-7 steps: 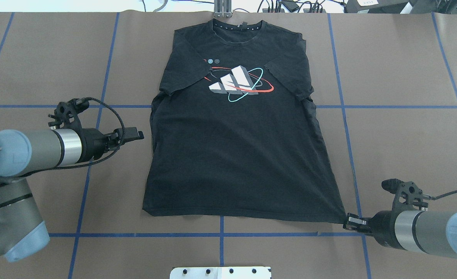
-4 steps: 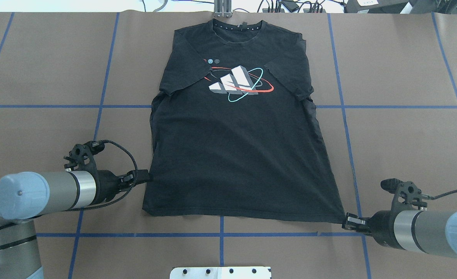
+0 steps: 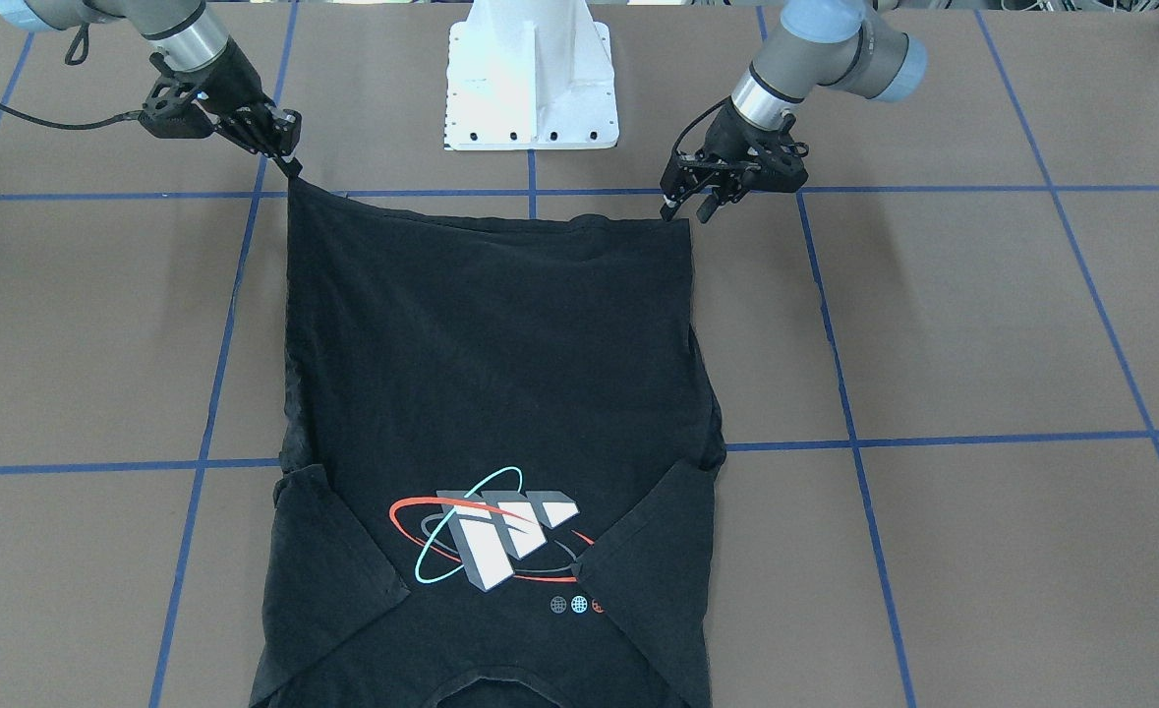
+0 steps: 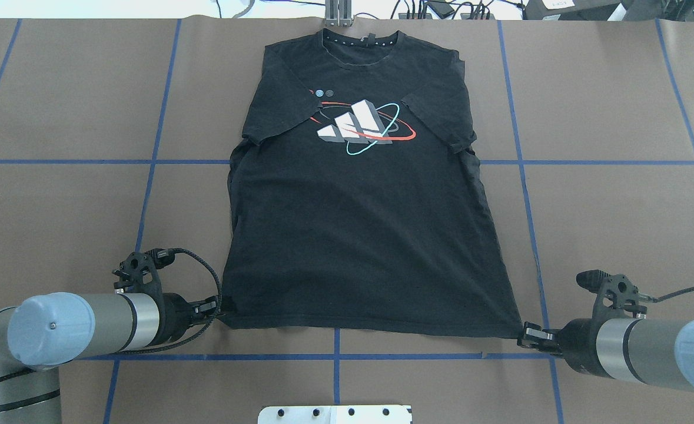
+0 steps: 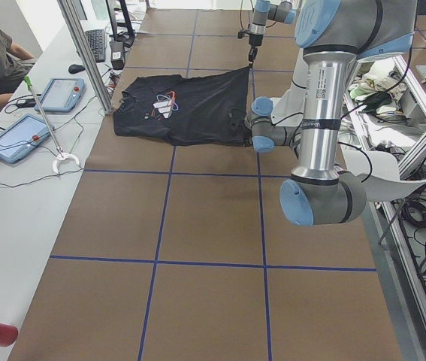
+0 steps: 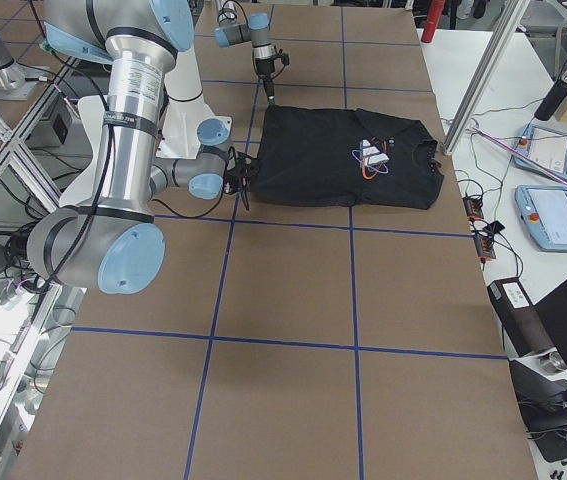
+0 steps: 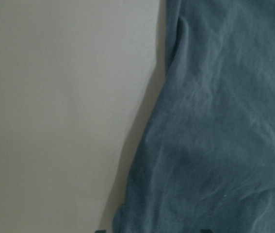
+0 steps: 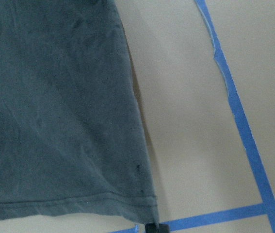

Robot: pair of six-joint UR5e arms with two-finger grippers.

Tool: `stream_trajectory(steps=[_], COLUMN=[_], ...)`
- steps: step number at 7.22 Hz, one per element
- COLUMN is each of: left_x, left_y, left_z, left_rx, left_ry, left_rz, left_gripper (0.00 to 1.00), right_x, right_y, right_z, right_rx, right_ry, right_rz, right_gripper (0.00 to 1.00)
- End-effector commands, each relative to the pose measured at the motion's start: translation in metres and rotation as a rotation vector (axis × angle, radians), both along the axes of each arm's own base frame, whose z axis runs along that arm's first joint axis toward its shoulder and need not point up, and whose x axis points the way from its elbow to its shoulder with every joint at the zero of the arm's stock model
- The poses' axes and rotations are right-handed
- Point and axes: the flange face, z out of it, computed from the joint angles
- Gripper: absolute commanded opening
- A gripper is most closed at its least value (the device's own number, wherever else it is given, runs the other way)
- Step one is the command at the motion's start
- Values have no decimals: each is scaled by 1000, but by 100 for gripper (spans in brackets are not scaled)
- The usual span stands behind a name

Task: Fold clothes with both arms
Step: 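Move the left gripper down and grasp the other near hem corner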

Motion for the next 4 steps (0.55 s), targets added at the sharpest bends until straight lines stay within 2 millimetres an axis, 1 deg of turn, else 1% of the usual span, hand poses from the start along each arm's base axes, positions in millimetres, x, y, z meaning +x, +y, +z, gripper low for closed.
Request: stream_trajectory(steps=[1,2,3,4], left_x=[7,6,6,6], left_y=[3,3,2,3], left_z=[7,7,7,9], left_rx=[-4,-4,-5,-5], left_ry=[-14,-14,-16,-19], left_rz=[10,10,8,8], left_gripper=[54,51,37,26], right_x=[2,2,3,3], right_y=[-3,-3,-4,-4], right_z=[-1,-2,-1,-1], right_rx=[-2,-1,-2,-2], right_ry=[-3,-5,-3,-3], right_rz=[6,6,8,9], right_gripper=[0,0,0,0])
